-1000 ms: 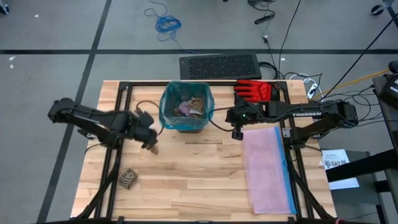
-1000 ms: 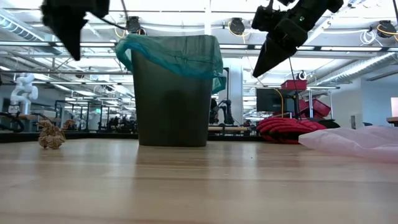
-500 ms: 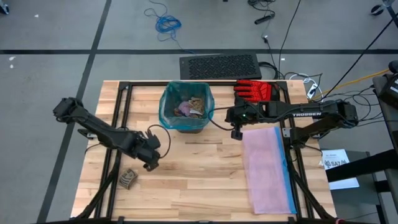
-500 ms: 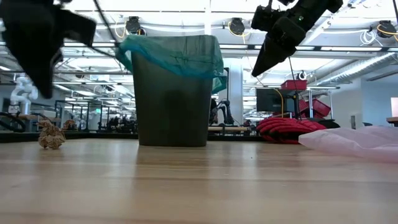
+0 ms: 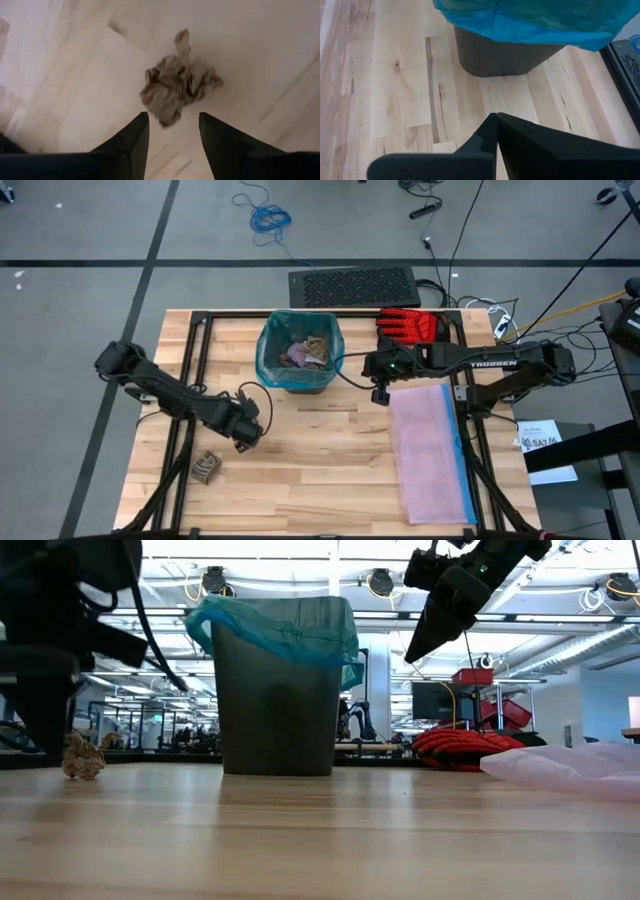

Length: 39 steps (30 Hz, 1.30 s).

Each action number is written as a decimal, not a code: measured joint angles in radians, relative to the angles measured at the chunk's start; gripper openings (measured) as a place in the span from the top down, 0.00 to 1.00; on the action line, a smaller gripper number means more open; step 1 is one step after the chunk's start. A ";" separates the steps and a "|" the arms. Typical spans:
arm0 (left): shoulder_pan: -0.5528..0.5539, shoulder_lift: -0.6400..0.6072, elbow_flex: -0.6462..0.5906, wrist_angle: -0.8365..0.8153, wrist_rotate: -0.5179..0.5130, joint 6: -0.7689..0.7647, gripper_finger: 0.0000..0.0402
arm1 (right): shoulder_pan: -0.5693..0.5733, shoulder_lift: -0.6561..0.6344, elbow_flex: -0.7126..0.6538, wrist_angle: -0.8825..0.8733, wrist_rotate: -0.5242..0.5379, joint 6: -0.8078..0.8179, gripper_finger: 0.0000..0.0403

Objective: Place trash/remove bag and relplace
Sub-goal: Put the brown napkin into the black trash bin

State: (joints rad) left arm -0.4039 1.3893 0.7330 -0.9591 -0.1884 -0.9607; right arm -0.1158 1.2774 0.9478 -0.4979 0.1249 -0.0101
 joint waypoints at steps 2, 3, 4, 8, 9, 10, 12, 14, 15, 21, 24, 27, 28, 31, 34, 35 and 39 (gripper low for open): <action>0.018 0.009 -0.018 0.050 -0.001 0.002 0.58 | 0.000 0.000 0.000 0.000 0.000 0.000 1.00; 0.027 0.015 -0.024 0.072 -0.004 0.002 0.59 | 0.000 0.000 0.000 0.000 0.000 0.000 1.00; 0.035 0.022 -0.024 0.074 -0.008 0.001 0.60 | 0.000 0.000 0.000 0.001 0.000 0.000 1.00; 0.048 0.033 -0.025 0.090 -0.006 0.002 0.77 | 0.000 0.000 0.000 0.001 0.000 0.000 1.00; 0.050 0.033 -0.025 0.090 0.003 0.007 0.84 | 0.000 0.000 0.000 0.001 0.000 0.000 1.00; 0.050 0.032 -0.025 0.089 0.015 0.006 0.92 | 0.000 0.000 0.000 0.001 0.000 0.000 1.00; 0.048 0.026 -0.024 0.089 0.041 0.005 0.97 | 0.000 0.000 0.000 0.001 0.000 0.000 1.00; 0.035 0.022 -0.015 0.079 0.065 0.006 0.99 | 0.000 0.000 0.000 0.001 0.000 0.000 1.00; 0.028 0.020 -0.005 0.075 0.070 0.005 0.99 | 0.000 0.000 0.000 0.001 0.001 0.000 1.00; 0.002 -0.017 0.079 0.054 -0.004 0.050 0.99 | 0.000 0.000 0.000 0.000 0.001 -0.001 1.00; -0.001 -0.033 0.111 0.036 -0.034 0.148 0.98 | 0.000 0.000 0.000 0.000 0.001 -0.006 1.00; 0.000 -0.033 0.124 0.019 -0.052 0.257 0.95 | 0.000 0.000 0.000 0.000 0.001 -0.004 1.00; 0.001 -0.033 0.124 0.015 -0.055 0.289 0.93 | 0.000 0.000 0.000 -0.001 0.001 -0.004 1.00; 0.014 -0.020 0.124 -0.012 -0.059 0.353 0.87 | 0.000 0.000 0.000 -0.001 0.001 -0.002 1.00; 0.031 -0.002 0.124 -0.025 -0.063 0.406 0.78 | 0.000 0.000 0.000 -0.001 0.001 -0.002 1.00; 0.037 0.005 0.124 -0.023 -0.072 0.420 0.75 | 0.000 0.000 0.000 -0.001 0.001 -0.002 1.00; 0.069 0.038 0.124 -0.019 -0.124 0.455 0.63 | 0.000 0.000 0.000 -0.001 0.001 -0.003 1.00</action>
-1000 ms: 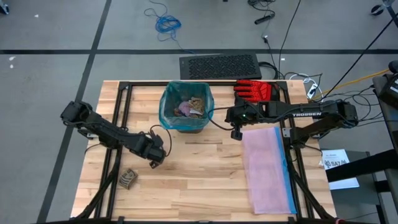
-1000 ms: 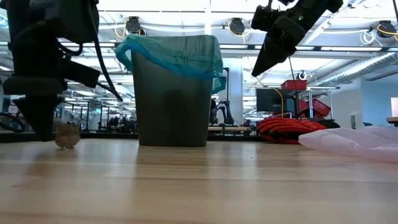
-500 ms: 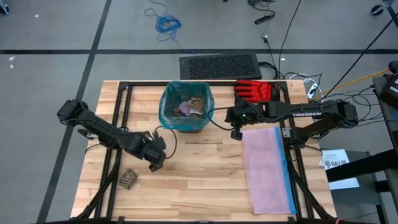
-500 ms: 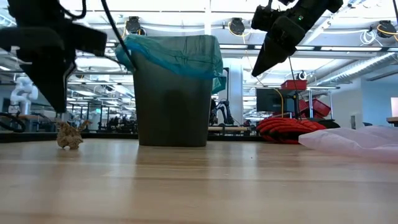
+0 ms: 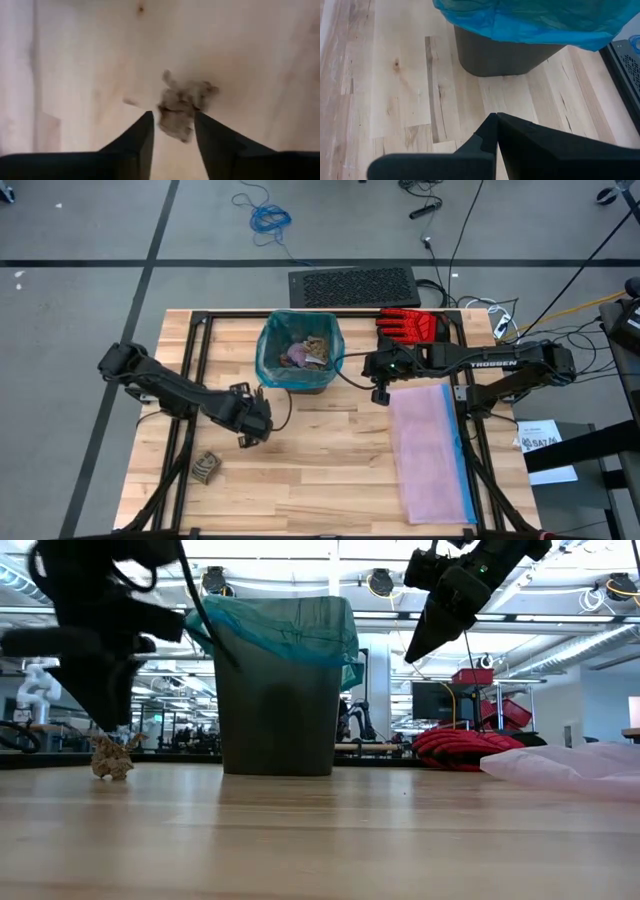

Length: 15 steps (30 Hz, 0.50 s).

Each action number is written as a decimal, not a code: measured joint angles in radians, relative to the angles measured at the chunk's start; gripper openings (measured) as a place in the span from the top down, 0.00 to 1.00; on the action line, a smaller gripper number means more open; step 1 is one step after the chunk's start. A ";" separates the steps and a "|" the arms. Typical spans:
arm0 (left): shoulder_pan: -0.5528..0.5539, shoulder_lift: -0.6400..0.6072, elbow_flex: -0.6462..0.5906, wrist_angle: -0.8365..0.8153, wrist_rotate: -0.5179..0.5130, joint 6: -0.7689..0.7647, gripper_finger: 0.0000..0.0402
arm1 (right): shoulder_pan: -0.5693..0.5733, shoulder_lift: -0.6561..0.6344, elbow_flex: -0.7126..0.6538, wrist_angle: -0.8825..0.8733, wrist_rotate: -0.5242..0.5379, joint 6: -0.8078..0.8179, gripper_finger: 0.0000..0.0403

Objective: Place trash/remove bag and relplace
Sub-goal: Put the brown napkin into the black trash bin

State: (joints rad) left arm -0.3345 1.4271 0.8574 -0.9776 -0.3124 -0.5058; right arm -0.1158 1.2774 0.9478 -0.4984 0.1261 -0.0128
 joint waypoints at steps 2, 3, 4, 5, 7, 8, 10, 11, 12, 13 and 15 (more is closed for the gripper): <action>0.020 0.023 0.000 0.002 -0.003 0.018 0.59 | 0.000 0.000 0.000 0.000 0.000 0.000 1.00; 0.030 0.038 0.000 0.003 -0.002 0.019 0.58 | 0.000 0.000 0.000 0.000 0.000 0.000 1.00; 0.041 0.053 0.000 0.002 0.006 0.019 0.57 | 0.000 0.000 0.000 0.000 0.000 0.001 1.00; 0.049 0.070 0.000 0.003 0.019 0.023 0.57 | 0.000 0.000 0.000 0.000 0.000 0.001 1.00; 0.062 0.109 0.000 0.002 0.044 0.025 0.56 | 0.000 0.000 0.000 0.000 0.000 0.001 1.00; 0.066 0.129 0.000 0.003 0.056 0.025 0.56 | 0.000 0.000 0.000 0.000 0.000 0.001 1.00; 0.068 0.172 0.000 0.013 0.085 0.041 0.56 | 0.000 0.000 0.000 0.000 0.000 0.001 1.00; 0.067 0.195 0.000 0.023 0.105 0.046 0.57 | 0.000 0.000 0.000 0.000 0.000 0.001 1.00; 0.066 0.217 0.002 0.027 0.114 0.050 0.58 | 0.000 0.000 0.000 0.000 0.000 0.001 1.00; 0.062 0.232 0.006 0.029 0.116 0.051 0.59 | 0.000 0.000 0.000 0.000 0.000 0.001 1.00; 0.050 0.254 0.005 0.040 0.127 0.050 0.67 | 0.000 0.000 0.000 -0.001 0.000 0.001 1.00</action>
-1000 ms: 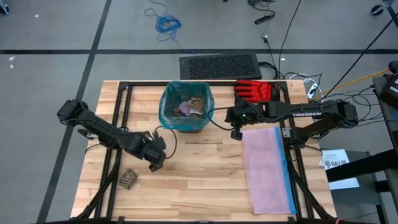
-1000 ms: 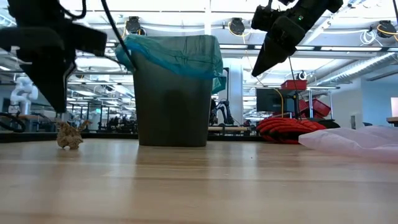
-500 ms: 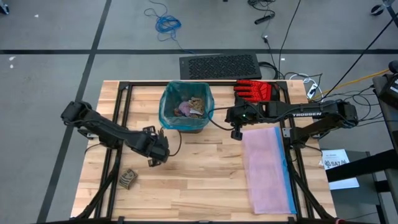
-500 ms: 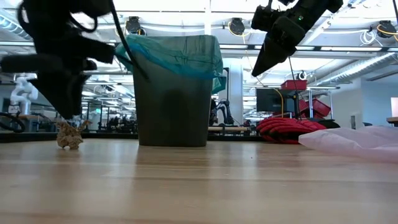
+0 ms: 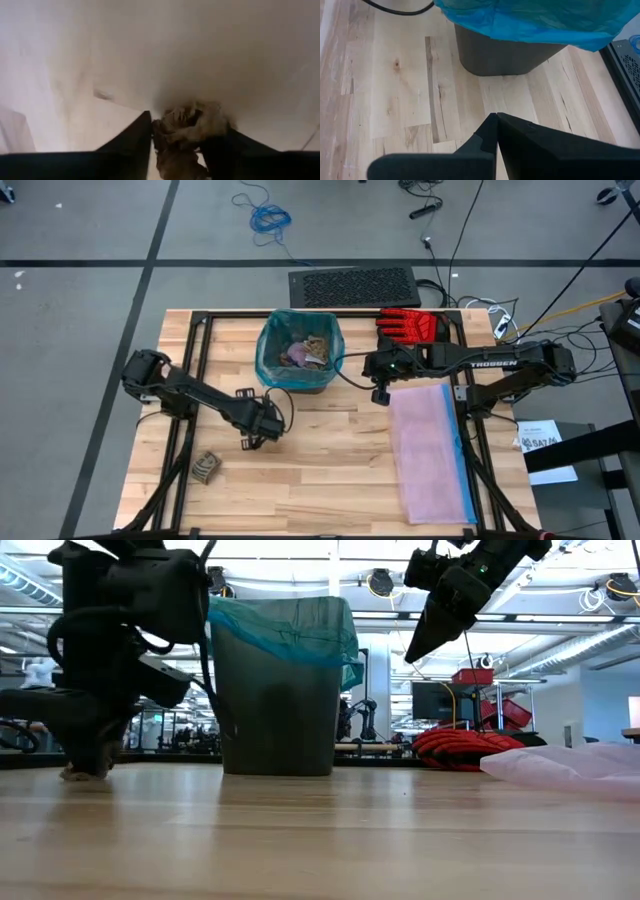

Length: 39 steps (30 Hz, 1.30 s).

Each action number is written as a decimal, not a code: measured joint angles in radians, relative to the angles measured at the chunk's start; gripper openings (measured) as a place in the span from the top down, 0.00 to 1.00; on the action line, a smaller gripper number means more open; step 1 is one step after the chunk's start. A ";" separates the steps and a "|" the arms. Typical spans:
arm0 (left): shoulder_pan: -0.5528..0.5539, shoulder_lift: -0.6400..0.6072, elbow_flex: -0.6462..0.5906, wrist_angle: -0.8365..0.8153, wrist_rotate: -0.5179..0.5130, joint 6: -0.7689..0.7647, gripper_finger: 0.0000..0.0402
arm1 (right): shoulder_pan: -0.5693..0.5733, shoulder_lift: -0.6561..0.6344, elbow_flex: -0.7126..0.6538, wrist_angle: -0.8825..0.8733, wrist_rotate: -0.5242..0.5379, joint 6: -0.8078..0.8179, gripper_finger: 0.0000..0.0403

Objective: Place trash/remove bag and relplace
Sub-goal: Put the brown napkin into the black trash bin

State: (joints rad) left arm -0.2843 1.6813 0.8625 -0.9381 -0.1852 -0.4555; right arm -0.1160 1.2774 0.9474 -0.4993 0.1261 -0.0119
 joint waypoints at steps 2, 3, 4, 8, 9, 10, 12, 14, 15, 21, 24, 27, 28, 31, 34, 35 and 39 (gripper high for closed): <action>-0.016 0.003 0.000 0.000 0.003 -0.004 0.79 | 0.000 0.000 0.000 -0.004 0.000 0.000 1.00; -0.023 -0.005 0.002 -0.001 0.004 -0.010 0.87 | 0.000 0.000 0.000 -0.004 0.000 0.000 1.00; -0.030 -0.016 0.007 -0.014 0.016 -0.022 0.93 | 0.000 0.000 0.000 -0.005 0.000 0.000 1.00; -0.061 -0.077 0.063 -0.048 0.039 -0.106 0.96 | 0.000 0.000 0.000 -0.005 0.000 0.000 1.00; -0.070 -0.101 0.082 -0.053 0.038 -0.117 0.97 | 0.000 0.000 0.000 -0.006 0.000 0.000 1.00; -0.079 -0.119 0.105 -0.054 0.037 -0.133 0.97 | 0.000 0.000 0.000 -0.006 0.000 0.000 1.00; -0.091 -0.155 0.154 -0.067 0.019 -0.141 0.98 | 0.000 0.000 0.000 -0.006 0.000 0.000 1.00; -0.096 -0.196 0.218 -0.101 -0.050 -0.140 0.98 | 0.000 0.000 0.000 -0.006 0.000 0.000 1.00; -0.096 -0.219 0.251 -0.117 -0.121 -0.140 0.98 | 0.000 0.000 0.000 -0.005 0.000 0.000 1.00; -0.052 -0.340 0.428 -0.100 -0.510 -0.003 0.98 | 0.000 0.000 0.000 0.018 0.000 0.000 1.00; 0.007 -0.392 0.493 -0.015 -0.581 0.170 0.98 | 0.000 0.000 0.000 0.019 0.000 0.000 1.00; 0.109 -0.425 0.526 0.074 -0.582 0.356 0.98 | 0.000 0.000 0.000 0.018 0.000 0.001 1.00; 0.147 -0.430 0.535 0.097 -0.570 0.401 0.98 | 0.000 0.000 0.000 0.017 0.000 0.001 1.00; 0.270 -0.434 0.551 0.138 -0.479 0.488 0.98 | 0.000 0.000 0.000 0.017 0.000 0.001 1.00; 0.374 -0.414 0.551 0.172 -0.393 0.540 0.97 | 0.000 0.000 0.000 0.017 0.000 0.001 1.00; 0.401 -0.403 0.551 0.170 -0.373 0.568 0.97 | 0.000 0.000 0.000 0.017 0.000 0.001 1.00; 0.490 -0.353 0.551 0.169 -0.277 0.619 0.88 | 0.000 0.000 0.000 0.017 0.000 0.001 1.00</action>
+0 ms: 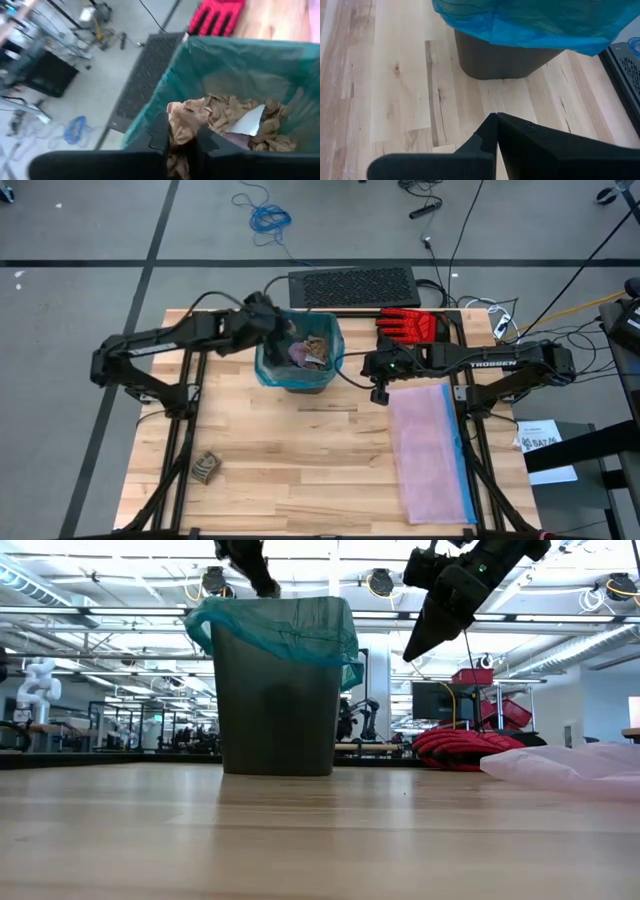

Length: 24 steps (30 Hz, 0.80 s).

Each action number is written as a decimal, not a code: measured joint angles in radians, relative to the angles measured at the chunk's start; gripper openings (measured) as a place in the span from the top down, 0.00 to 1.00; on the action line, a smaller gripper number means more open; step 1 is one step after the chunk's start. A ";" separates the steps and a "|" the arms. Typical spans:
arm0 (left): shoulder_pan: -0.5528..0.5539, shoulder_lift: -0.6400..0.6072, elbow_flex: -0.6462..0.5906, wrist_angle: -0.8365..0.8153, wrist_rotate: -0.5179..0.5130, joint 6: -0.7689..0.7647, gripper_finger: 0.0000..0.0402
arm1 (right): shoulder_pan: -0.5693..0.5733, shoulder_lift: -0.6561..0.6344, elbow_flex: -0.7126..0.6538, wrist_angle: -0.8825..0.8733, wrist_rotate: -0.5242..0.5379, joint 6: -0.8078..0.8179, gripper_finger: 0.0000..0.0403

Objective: Place trash/remove bag and relplace
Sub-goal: Put the brown napkin into the black trash bin, then put the cardboard coffee sleeve into the black trash bin

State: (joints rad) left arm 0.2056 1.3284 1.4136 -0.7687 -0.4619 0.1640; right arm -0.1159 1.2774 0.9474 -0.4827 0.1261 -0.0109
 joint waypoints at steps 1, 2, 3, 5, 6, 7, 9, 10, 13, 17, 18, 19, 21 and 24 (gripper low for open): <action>0.016 0.014 0.000 0.000 0.031 0.000 0.84 | 0.000 0.000 0.000 0.000 0.000 0.000 1.00; 0.029 0.029 0.000 0.000 0.056 0.001 0.81 | 0.000 0.000 0.000 0.000 0.000 0.002 1.00; 0.040 0.043 0.000 -0.001 0.072 0.005 0.78 | 0.000 0.000 0.000 0.000 0.000 0.004 1.00; 0.054 0.069 0.000 -0.001 0.081 0.027 0.72 | 0.000 0.000 0.000 -0.003 0.000 0.004 1.00; 0.060 0.080 0.000 -0.001 0.084 0.037 0.69 | 0.000 0.000 0.000 -0.003 0.000 0.004 1.00; 0.065 0.089 0.000 0.001 0.085 0.048 0.67 | 0.000 0.000 0.000 -0.004 0.000 0.004 1.00; 0.075 0.102 0.000 0.000 0.086 0.056 0.63 | 0.000 0.000 0.000 -0.007 0.000 0.004 1.00; 0.078 0.108 0.000 0.001 0.086 0.057 0.62 | 0.000 0.000 0.000 -0.008 0.000 0.004 1.00; 0.077 0.111 0.000 0.001 0.085 0.060 0.61 | 0.000 0.000 0.000 -0.011 0.000 0.012 1.00; 0.073 0.101 0.018 -0.057 0.067 0.059 0.61 | 0.000 0.000 0.000 -0.015 0.000 0.015 1.00; 0.068 0.099 0.032 -0.080 0.063 0.059 0.61 | 0.000 0.000 0.000 -0.016 0.000 0.017 1.00; 0.063 0.096 0.051 -0.108 0.061 0.059 0.61 | 0.000 0.000 0.000 -0.016 0.000 0.019 1.00; 0.044 0.089 0.092 -0.190 0.060 0.059 0.61 | 0.000 0.000 0.000 -0.016 0.000 0.018 1.00; 0.003 0.087 0.154 -0.299 0.060 0.049 0.61 | 0.000 0.000 0.000 -0.017 0.000 0.018 1.00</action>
State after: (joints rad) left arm 0.2085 1.4159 1.5678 -1.0681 -0.4020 0.2134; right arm -0.1159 1.2774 0.9474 -0.5002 0.1261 0.0067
